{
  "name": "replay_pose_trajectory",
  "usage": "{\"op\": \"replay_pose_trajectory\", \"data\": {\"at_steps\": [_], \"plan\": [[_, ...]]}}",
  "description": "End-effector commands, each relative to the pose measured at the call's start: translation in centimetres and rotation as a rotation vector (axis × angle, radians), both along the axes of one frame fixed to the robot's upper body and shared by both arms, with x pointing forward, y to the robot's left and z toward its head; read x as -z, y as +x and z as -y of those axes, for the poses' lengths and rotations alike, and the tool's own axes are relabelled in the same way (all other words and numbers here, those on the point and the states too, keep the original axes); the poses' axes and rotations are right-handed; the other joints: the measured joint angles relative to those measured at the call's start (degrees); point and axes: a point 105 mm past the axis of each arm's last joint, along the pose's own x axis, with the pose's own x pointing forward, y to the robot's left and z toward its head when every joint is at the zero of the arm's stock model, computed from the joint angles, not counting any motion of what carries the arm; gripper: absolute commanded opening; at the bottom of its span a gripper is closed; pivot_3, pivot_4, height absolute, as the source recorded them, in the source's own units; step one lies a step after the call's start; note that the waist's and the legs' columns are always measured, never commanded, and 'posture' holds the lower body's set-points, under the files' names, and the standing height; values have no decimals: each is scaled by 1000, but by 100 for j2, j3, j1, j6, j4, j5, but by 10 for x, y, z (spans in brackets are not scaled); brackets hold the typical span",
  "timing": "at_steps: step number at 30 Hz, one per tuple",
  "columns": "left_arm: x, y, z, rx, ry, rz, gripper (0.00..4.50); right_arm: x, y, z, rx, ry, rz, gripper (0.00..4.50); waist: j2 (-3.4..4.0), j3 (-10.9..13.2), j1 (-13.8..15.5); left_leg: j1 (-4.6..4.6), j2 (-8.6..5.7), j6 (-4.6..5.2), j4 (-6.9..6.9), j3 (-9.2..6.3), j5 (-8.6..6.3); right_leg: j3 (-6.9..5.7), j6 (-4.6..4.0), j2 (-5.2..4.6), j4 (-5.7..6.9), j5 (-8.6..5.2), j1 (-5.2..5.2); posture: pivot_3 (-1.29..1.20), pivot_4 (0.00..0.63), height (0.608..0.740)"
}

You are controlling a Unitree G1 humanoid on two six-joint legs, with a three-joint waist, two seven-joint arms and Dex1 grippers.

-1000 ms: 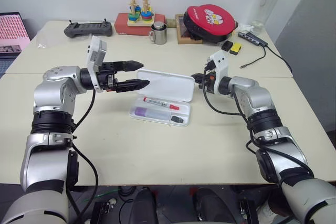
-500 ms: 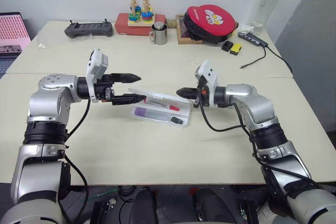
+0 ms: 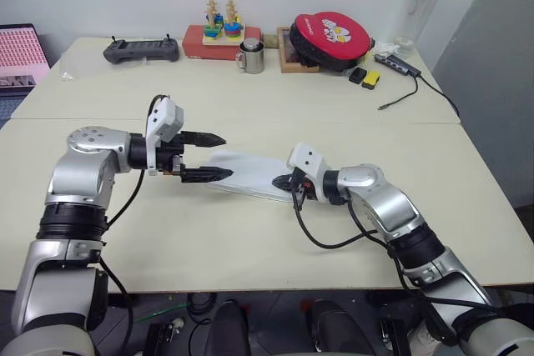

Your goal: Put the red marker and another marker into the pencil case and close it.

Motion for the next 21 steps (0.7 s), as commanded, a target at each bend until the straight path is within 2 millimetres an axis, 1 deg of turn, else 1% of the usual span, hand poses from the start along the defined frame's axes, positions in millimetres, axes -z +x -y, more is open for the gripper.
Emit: {"op": "replay_pose_trajectory", "data": {"at_steps": [1,3,4,6,8,9,11,12,14,15,17,18,19,21], "plan": [[-10,7,2,-59,-31,52,4500,-4,0,9,76,134,-60,40,-1,0,2,-1,0,0,4,0,0,1,1,0,0,0,1,0,150,740],[-9,12,-1,-110,-43,56,4500,-22,2,17,117,243,-49,40,0,1,6,-7,-1,0,4,2,0,5,4,0,0,2,-3,0,150,740],[-12,14,-2,-137,-65,57,4500,-30,2,24,138,276,-12,212,1,1,10,-11,-1,0,4,2,0,4,2,0,0,2,-5,0,150,740],[-20,27,-12,-263,-138,75,4500,-42,2,46,208,350,19,519,2,2,19,-23,-2,0,3,2,0,5,1,0,-1,2,-14,0,150,740],[-22,35,-21,-362,-175,91,4500,-50,1,64,276,405,55,1060,1,2,46,-25,-3,0,1,1,-1,3,1,-1,-5,1,-13,0,150,740],[-19,44,-33,-463,-206,100,4500,-50,-2,81,334,425,78,1361,1,2,51,-25,-3,0,-1,0,-1,2,1,-1,-6,1,-13,0,150,740],[-15,53,-49,-584,-242,117,4500,-50,-5,102,424,448,106,1901,1,2,92,-23,-4,0,-8,0,-1,1,-1,-1,-9,0,-11,0,150,740],[-13,54,-56,-629,-262,124,4500,-47,-4,114,483,452,108,2194,1,2,101,-22,-4,0,-7,0,-1,1,-1,-1,-9,0,-11,0,150,740],[-5,54,-72,-719,-279,114,4500,-35,-5,140,587,402,116,2734,1,2,105,-22,-4,0,-7,2,-1,4,-1,-2,-9,0,-13,0,150,740],[-1,54,-77,-746,-275,116,4500,-31,-5,148,618,380,118,2999,1,2,97,-22,-5,0,-5,3,-1,4,-1,-3,-9,0,-12,0,150,740],[6,52,-84,-782,-250,112,4500,-27,-5,156,639,373,108,3447,2,3,90,-21,-4,-1,-6,9,-1,11,0,-3,-11,1,-13,0,150,740],[9,50,-93,-815,-251,111,4500,-26,-4,160,646,347,116,3699,2,3,89,-19,-4,-1,-5,9,-1,11,1,-3,-10,1,-13,0,150,740],[11,48,-102,-850,-247,117,4500,-27,-3,164,651,340,120,3964,2,3,88,-18,-4,-1,-6,8,0,11,2,-2,-8,2,-14,0,150,740],[12,46,-111,-884,-247,123,4500,-31,1,166,654,337,133,4451,1,3,76,-15,-4,-1,-4,7,0,11,5,-1,-8,3,-13,0,150,740]]}}
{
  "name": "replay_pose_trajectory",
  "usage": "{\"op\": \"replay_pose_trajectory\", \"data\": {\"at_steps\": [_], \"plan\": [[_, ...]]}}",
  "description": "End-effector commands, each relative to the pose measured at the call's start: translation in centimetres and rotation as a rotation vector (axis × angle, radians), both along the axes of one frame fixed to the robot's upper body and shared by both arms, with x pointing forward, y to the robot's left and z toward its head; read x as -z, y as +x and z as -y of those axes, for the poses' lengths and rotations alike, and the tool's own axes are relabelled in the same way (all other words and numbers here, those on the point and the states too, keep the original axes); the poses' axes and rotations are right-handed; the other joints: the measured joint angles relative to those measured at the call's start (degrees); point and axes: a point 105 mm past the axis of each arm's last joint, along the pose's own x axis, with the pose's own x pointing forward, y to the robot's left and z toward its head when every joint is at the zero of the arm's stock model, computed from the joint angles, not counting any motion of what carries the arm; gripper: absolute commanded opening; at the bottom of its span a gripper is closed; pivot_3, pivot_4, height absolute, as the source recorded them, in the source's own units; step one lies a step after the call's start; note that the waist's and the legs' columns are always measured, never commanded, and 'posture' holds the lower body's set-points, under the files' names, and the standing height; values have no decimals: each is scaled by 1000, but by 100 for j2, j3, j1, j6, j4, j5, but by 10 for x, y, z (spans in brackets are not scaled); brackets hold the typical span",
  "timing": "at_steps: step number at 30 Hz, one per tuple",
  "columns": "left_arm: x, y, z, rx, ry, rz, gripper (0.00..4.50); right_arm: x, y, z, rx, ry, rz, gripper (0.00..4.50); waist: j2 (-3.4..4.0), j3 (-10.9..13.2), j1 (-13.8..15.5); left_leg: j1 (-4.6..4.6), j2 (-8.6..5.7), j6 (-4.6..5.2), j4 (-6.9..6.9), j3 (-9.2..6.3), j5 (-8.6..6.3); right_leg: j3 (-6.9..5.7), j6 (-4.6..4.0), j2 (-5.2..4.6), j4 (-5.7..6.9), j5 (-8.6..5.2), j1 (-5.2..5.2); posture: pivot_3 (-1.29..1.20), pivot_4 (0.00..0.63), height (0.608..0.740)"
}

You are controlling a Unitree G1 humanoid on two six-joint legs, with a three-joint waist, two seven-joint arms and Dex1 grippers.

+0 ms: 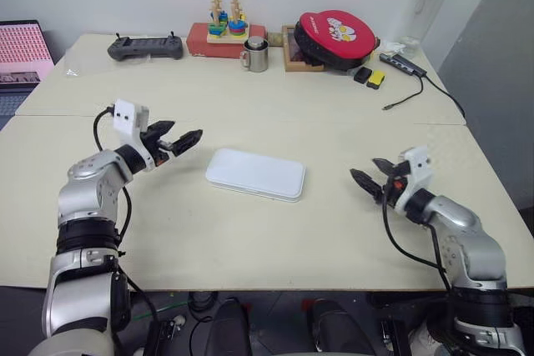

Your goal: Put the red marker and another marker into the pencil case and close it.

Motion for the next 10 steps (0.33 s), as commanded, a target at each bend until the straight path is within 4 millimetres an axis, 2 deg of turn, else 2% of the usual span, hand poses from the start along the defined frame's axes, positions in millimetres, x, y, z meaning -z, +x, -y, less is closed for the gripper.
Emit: {"op": "replay_pose_trajectory", "data": {"at_steps": [1,5,10], "plan": [[-16,-4,-25,-88,15,68,4500,-21,7,5,7,-18,79,4451,0,0,-18,0,0,0,1,2,0,4,5,0,-1,3,0,0,150,740],[-13,-9,-25,-81,41,68,4500,-29,12,5,-1,-37,104,4451,0,0,-19,-1,-2,0,4,4,0,7,8,-1,-3,4,1,0,150,740],[-5,-21,-38,-132,56,58,4500,-31,16,1,-26,-36,106,4451,0,0,-25,-2,-1,0,1,8,0,8,3,-2,-5,3,0,0,150,740]]}}
